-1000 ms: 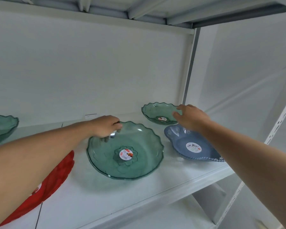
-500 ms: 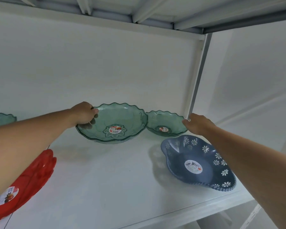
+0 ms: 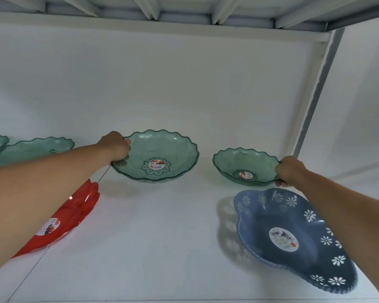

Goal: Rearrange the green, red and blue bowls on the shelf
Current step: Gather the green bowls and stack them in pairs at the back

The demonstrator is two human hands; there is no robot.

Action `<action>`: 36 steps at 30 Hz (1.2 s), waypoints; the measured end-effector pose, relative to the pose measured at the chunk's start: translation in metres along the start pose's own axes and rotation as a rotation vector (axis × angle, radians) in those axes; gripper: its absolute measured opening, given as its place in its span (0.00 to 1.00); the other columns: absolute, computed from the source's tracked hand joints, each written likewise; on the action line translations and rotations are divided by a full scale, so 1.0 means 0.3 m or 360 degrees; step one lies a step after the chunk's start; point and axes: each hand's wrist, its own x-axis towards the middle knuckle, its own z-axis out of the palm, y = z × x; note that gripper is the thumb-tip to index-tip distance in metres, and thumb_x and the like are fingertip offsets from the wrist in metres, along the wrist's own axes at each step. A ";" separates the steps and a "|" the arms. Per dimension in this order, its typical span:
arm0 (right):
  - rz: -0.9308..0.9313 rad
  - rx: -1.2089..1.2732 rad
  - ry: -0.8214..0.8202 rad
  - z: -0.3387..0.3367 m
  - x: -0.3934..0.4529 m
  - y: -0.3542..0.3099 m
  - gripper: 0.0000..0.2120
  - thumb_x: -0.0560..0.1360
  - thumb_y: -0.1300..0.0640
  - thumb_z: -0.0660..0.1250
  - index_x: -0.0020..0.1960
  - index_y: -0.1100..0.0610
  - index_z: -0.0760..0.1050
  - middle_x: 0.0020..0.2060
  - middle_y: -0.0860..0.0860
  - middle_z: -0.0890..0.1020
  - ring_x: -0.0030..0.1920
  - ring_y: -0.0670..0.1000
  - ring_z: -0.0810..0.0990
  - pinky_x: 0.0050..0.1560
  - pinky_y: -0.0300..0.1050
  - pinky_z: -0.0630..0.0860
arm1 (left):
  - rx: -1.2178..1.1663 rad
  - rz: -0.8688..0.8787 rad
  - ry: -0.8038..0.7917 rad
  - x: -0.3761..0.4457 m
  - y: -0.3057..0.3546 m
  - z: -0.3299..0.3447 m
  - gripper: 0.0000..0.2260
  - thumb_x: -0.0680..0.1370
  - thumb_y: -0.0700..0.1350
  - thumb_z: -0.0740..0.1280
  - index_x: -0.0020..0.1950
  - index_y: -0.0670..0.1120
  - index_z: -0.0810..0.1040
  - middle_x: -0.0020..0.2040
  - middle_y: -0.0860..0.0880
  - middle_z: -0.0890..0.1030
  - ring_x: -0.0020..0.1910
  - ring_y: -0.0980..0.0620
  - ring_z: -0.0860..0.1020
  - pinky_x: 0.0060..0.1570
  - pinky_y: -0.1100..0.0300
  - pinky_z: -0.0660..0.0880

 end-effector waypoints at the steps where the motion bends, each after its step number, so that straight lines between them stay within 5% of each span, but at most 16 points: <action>1: -0.0005 0.0030 0.0005 -0.005 -0.003 -0.014 0.09 0.78 0.70 0.59 0.50 0.72 0.78 0.35 0.67 0.84 0.28 0.59 0.81 0.28 0.46 0.79 | -0.0026 -0.0025 0.0009 -0.003 -0.003 -0.009 0.15 0.87 0.47 0.63 0.60 0.34 0.79 0.49 0.36 0.85 0.33 0.41 0.82 0.49 0.43 0.84; 4: -0.0049 0.0132 0.0037 -0.014 -0.014 -0.062 0.09 0.79 0.69 0.61 0.49 0.72 0.79 0.34 0.66 0.85 0.30 0.59 0.82 0.28 0.44 0.79 | -0.0085 -0.0077 0.0040 -0.014 -0.003 -0.049 0.12 0.87 0.44 0.63 0.59 0.36 0.80 0.46 0.38 0.84 0.31 0.42 0.81 0.57 0.40 0.84; 7: -0.0092 0.0233 0.0002 0.010 -0.022 -0.120 0.10 0.80 0.69 0.61 0.50 0.72 0.80 0.38 0.68 0.85 0.33 0.60 0.84 0.28 0.44 0.79 | -0.0158 -0.0107 0.0095 -0.023 -0.002 -0.117 0.10 0.87 0.43 0.62 0.61 0.39 0.79 0.49 0.37 0.85 0.32 0.43 0.80 0.54 0.43 0.83; 10: -0.0173 0.0273 -0.0038 0.061 -0.066 -0.198 0.10 0.80 0.69 0.59 0.52 0.71 0.79 0.39 0.66 0.85 0.30 0.58 0.83 0.23 0.41 0.77 | -0.0218 -0.0158 0.0124 -0.037 -0.027 -0.183 0.13 0.86 0.41 0.60 0.65 0.35 0.78 0.42 0.40 0.82 0.31 0.43 0.79 0.39 0.52 0.79; 14: -0.0231 0.0265 -0.0040 0.132 -0.169 -0.286 0.11 0.78 0.69 0.58 0.51 0.68 0.79 0.39 0.66 0.84 0.28 0.57 0.82 0.26 0.43 0.76 | -0.0299 -0.0205 0.0109 -0.059 -0.117 -0.257 0.14 0.86 0.37 0.60 0.66 0.33 0.79 0.40 0.38 0.82 0.29 0.43 0.78 0.34 0.54 0.78; 18: -0.0233 0.0221 0.0021 0.193 -0.296 -0.390 0.11 0.78 0.69 0.57 0.52 0.68 0.79 0.40 0.67 0.84 0.28 0.58 0.83 0.26 0.43 0.77 | -0.0279 -0.0160 0.0210 -0.061 -0.223 -0.390 0.12 0.85 0.36 0.59 0.60 0.34 0.80 0.39 0.38 0.81 0.19 0.46 0.78 0.17 0.62 0.74; 21: -0.0210 0.0236 0.0077 0.250 -0.401 -0.487 0.13 0.78 0.69 0.57 0.53 0.68 0.79 0.42 0.67 0.85 0.30 0.59 0.83 0.30 0.45 0.79 | -0.0296 -0.0160 0.0252 -0.030 -0.313 -0.514 0.07 0.85 0.35 0.61 0.51 0.37 0.78 0.53 0.35 0.83 0.31 0.43 0.80 0.11 0.61 0.70; 23: -0.0168 0.0243 0.0097 0.299 -0.475 -0.564 0.13 0.78 0.69 0.56 0.55 0.68 0.79 0.43 0.68 0.85 0.30 0.59 0.83 0.31 0.46 0.80 | -0.0319 -0.0197 0.0217 -0.009 -0.380 -0.603 0.07 0.85 0.35 0.64 0.47 0.38 0.75 0.57 0.36 0.81 0.38 0.43 0.77 0.10 0.60 0.70; 25: -0.0123 0.0244 0.0101 0.348 -0.549 -0.636 0.13 0.78 0.68 0.57 0.56 0.70 0.78 0.40 0.68 0.85 0.29 0.58 0.82 0.31 0.46 0.80 | -0.0349 -0.0191 0.0153 -0.019 -0.441 -0.685 0.11 0.85 0.34 0.63 0.43 0.39 0.74 0.47 0.40 0.79 0.36 0.45 0.75 0.10 0.61 0.69; 30: -0.0181 0.0295 0.0058 0.470 -0.703 -0.822 0.14 0.78 0.68 0.56 0.56 0.72 0.77 0.39 0.68 0.84 0.36 0.61 0.83 0.46 0.57 0.84 | -0.0279 -0.0192 0.0143 -0.018 -0.609 -0.885 0.08 0.85 0.35 0.58 0.54 0.38 0.77 0.46 0.38 0.81 0.35 0.43 0.78 0.18 0.58 0.77; 36: -0.0284 0.0335 -0.0017 0.607 -0.778 -0.975 0.13 0.77 0.68 0.57 0.54 0.71 0.78 0.40 0.67 0.85 0.37 0.62 0.84 0.52 0.66 0.85 | -0.0280 -0.0266 0.0256 0.000 -0.713 -1.043 0.10 0.85 0.36 0.60 0.47 0.40 0.77 0.42 0.42 0.78 0.34 0.44 0.78 0.20 0.60 0.78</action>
